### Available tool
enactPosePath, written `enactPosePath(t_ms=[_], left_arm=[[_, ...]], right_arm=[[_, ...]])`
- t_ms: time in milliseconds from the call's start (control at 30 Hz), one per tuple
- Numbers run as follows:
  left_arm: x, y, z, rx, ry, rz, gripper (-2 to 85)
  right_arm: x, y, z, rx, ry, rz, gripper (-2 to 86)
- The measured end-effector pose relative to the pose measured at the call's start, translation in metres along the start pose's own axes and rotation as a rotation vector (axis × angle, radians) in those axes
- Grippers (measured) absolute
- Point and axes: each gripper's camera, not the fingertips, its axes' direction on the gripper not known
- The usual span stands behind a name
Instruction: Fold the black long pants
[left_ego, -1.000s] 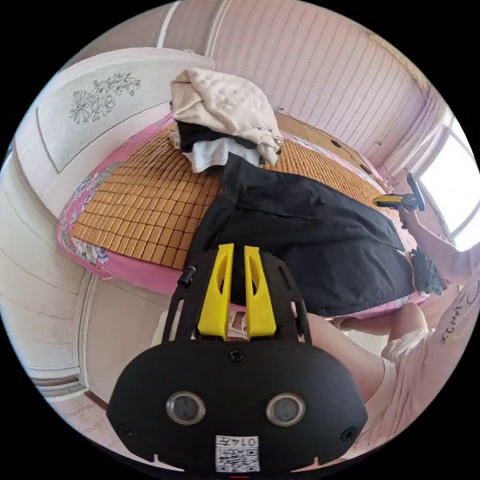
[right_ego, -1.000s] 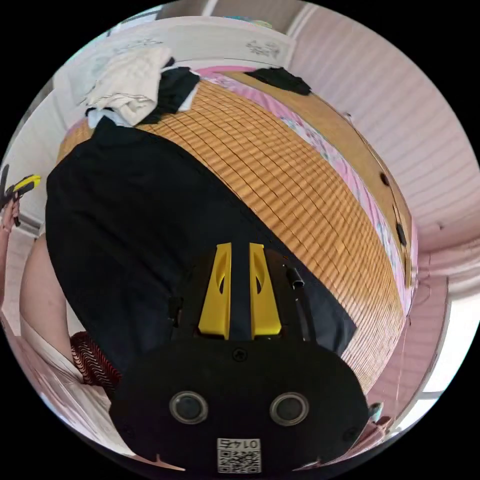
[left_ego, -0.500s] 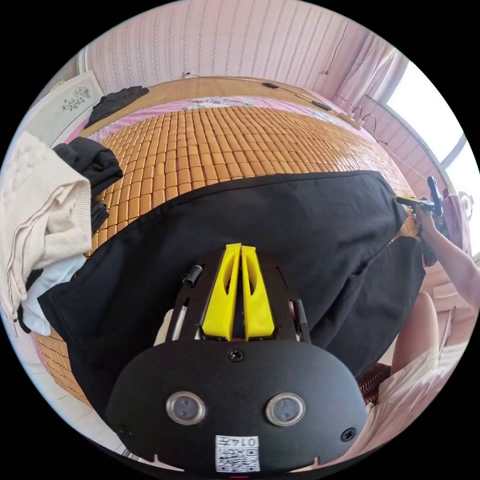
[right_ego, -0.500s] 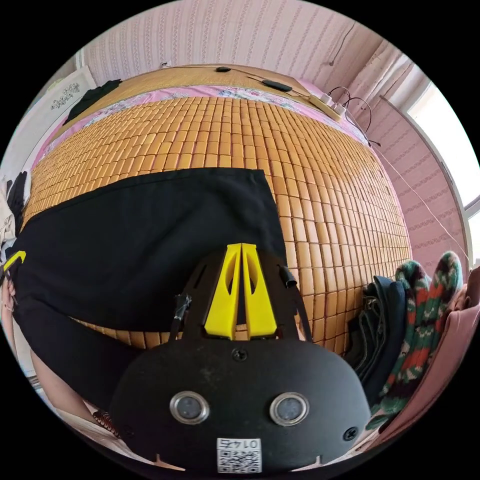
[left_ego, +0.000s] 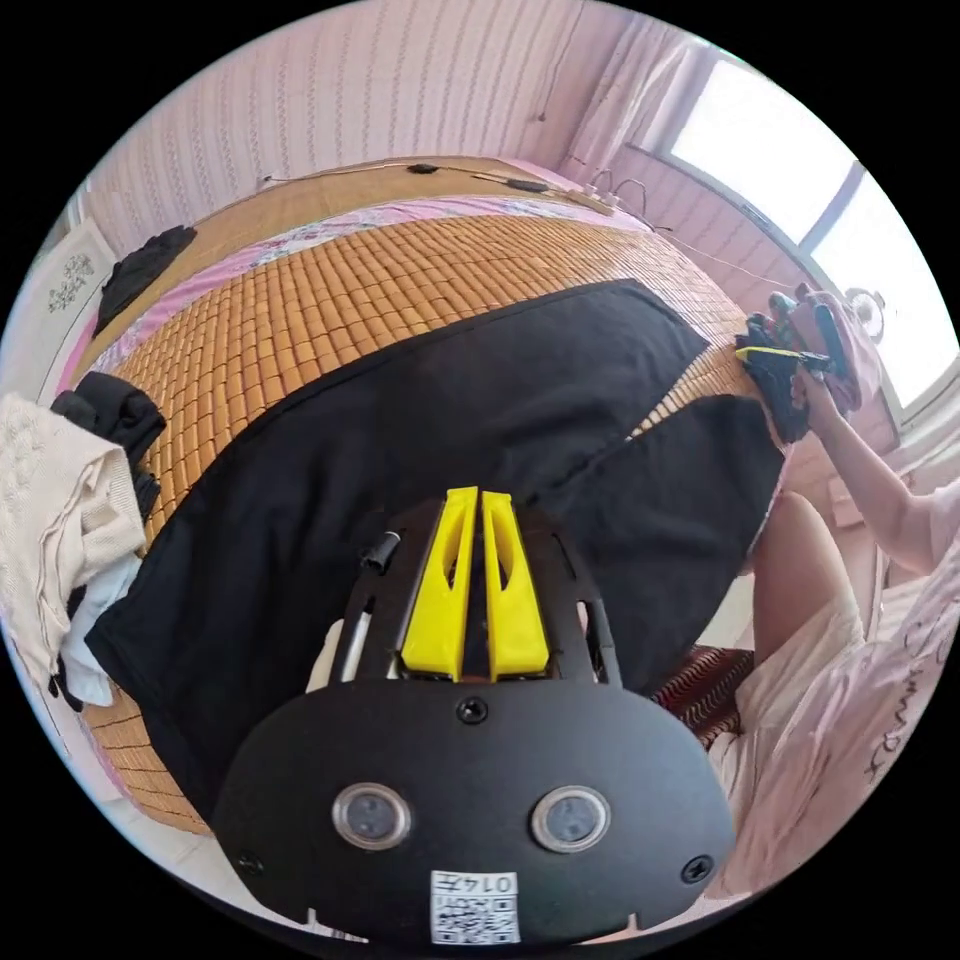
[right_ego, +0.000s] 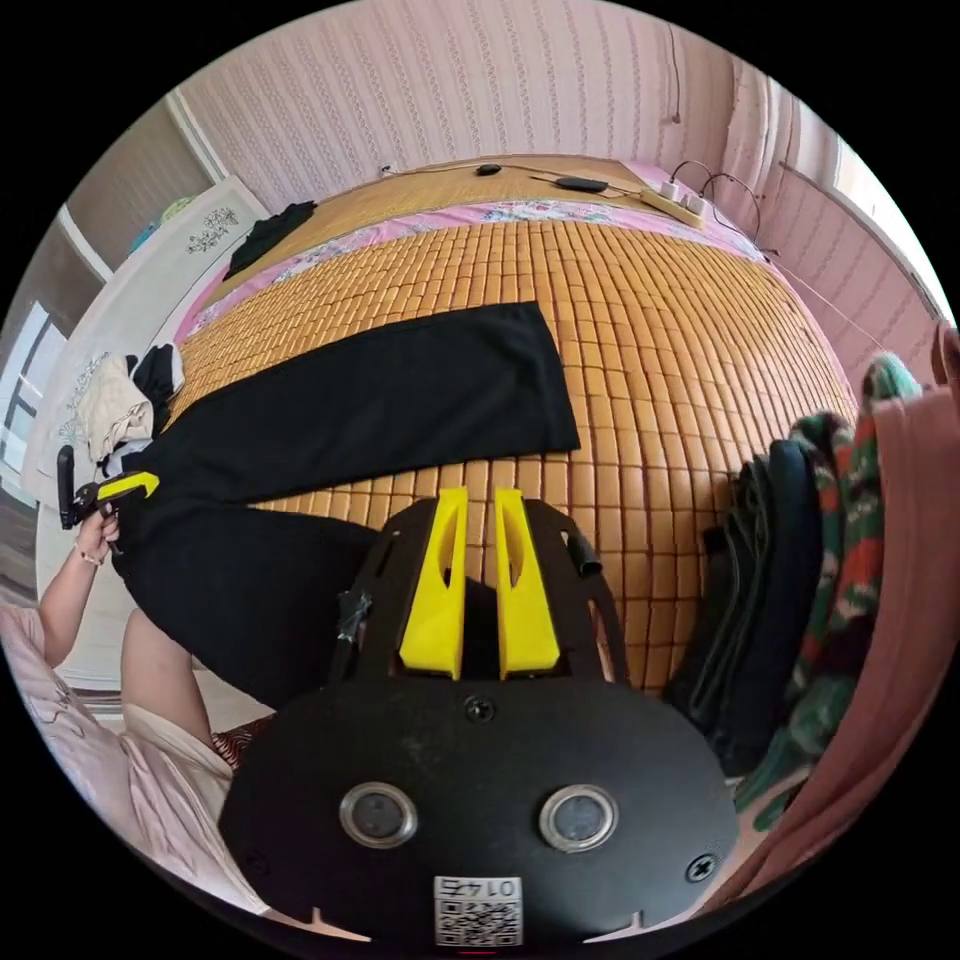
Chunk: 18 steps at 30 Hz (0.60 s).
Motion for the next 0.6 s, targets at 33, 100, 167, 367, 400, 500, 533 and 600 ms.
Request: enactPosePath(t_ms=[33,100,167,367,400,500,533,600], left_arm=[[0.023,0.002,0.008,-0.020,0.077,0.008,2.2],[0.057,0.005,0.021,-0.041,0.185,0.020,4.0],[0.092,0.007,0.038,-0.087,0.238,0.053,5.4],[0.184,0.004,0.084,-0.276,-0.060,0.378,6.6],[0.191,0.002,0.086,-0.292,-0.107,0.418,5.8],[0.198,-0.001,0.087,-0.317,-0.110,0.481,1.8],[0.197,-0.001,0.085,-0.327,-0.077,0.465,0.1],[0.195,0.001,0.080,-0.341,-0.001,0.443,-0.6]], right_arm=[[0.005,0.011,-0.003,-0.007,0.037,0.019,8.1],[0.022,0.045,-0.003,-0.056,0.137,0.077,12.4],[0.037,0.064,0.007,-0.137,0.098,0.107,12.8],[0.072,0.100,-0.021,-0.088,-0.078,0.114,1.7],[0.075,0.106,-0.034,-0.067,-0.081,0.095,1.4],[0.082,0.126,-0.061,-0.037,-0.103,0.065,1.3],[0.085,0.130,-0.064,-0.044,-0.106,0.068,1.4],[0.100,0.144,-0.055,-0.160,-0.099,0.084,2.3]])
